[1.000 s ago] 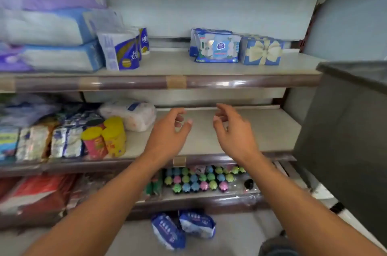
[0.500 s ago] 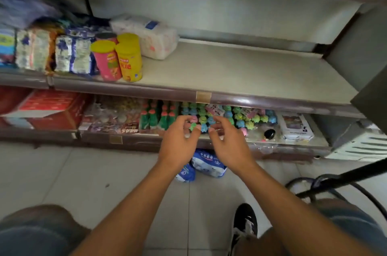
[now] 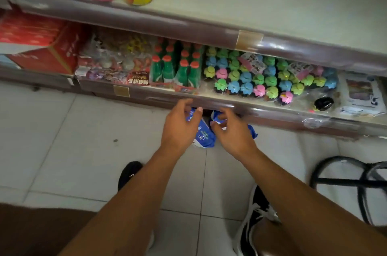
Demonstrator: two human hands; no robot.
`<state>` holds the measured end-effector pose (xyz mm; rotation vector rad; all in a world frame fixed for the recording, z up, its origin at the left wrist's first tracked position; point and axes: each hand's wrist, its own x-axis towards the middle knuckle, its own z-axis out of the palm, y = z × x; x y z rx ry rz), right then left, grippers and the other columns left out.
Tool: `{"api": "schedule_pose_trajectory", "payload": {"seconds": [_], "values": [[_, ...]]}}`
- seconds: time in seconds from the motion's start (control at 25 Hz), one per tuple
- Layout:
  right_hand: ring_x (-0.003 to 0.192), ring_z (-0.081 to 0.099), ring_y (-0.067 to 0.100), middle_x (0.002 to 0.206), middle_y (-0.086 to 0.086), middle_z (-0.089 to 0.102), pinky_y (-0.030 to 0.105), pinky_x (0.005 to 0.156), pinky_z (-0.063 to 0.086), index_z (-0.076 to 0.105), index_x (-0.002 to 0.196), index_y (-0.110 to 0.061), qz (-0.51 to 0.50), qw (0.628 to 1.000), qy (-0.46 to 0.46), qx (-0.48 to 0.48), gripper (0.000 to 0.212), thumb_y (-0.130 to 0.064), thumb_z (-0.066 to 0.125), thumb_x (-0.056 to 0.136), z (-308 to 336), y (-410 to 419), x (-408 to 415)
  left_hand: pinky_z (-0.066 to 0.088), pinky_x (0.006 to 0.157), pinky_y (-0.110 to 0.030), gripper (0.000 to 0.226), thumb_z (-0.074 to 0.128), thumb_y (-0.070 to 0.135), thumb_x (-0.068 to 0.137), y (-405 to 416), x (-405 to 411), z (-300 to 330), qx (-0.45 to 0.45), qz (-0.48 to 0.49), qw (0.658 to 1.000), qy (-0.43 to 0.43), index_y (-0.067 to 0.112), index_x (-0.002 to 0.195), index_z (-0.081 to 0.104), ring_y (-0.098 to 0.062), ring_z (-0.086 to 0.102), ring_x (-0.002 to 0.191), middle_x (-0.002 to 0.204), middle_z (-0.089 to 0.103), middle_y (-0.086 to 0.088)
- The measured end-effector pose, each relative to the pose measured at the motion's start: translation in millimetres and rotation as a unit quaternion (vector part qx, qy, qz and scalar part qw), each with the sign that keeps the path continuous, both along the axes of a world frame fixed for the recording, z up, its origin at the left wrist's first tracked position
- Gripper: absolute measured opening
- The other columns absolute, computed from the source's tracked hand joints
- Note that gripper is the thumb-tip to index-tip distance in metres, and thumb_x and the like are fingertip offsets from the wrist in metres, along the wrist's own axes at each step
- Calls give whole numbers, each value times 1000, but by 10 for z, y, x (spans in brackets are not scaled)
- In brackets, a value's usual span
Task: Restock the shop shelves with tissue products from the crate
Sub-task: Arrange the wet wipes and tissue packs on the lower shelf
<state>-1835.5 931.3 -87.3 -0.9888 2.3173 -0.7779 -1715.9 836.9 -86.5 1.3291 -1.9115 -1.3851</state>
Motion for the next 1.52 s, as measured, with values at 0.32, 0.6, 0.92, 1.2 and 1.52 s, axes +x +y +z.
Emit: {"api": "schedule_pose_trajectory", "payload": {"seconds": [0.32,0.6,0.92,1.2,1.52], "values": [[143,18,34,156,12,17,46,112,30,15,151,-22,104,967,75,221,95,-49,70,79,-1488,-484,208,48,72,-14,29,57,36,94,-54,312,-742,70,26,994,-77,28,122,54,-5,58,94,108,62,6],[133,33,42,149,22,26,58,105,29,8,148,-28,114,926,212,290,86,-32,65,84,-1677,-539,282,44,68,-10,28,57,40,93,4,457,-885,109,55,988,-96,32,120,53,-1,58,85,103,61,6],[113,54,29,130,11,53,41,92,47,24,143,-26,186,963,49,188,83,-45,69,76,-724,-141,-26,44,75,-18,40,66,34,89,-72,544,-532,77,30,993,-81,24,126,53,-13,58,102,115,60,1],[78,63,3,107,-9,63,18,61,48,35,134,-36,201,975,-9,91,74,-32,73,71,1047,111,-255,44,85,-4,100,83,27,73,-69,414,582,28,-89,995,29,24,151,21,-1,42,121,139,40,10],[86,69,9,110,-10,67,22,63,55,50,122,-38,188,981,-21,-36,60,-22,73,69,2815,628,-357,55,69,-23,59,81,0,68,-34,152,2229,41,-277,946,165,10,119,53,-10,70,92,104,73,3]]}}
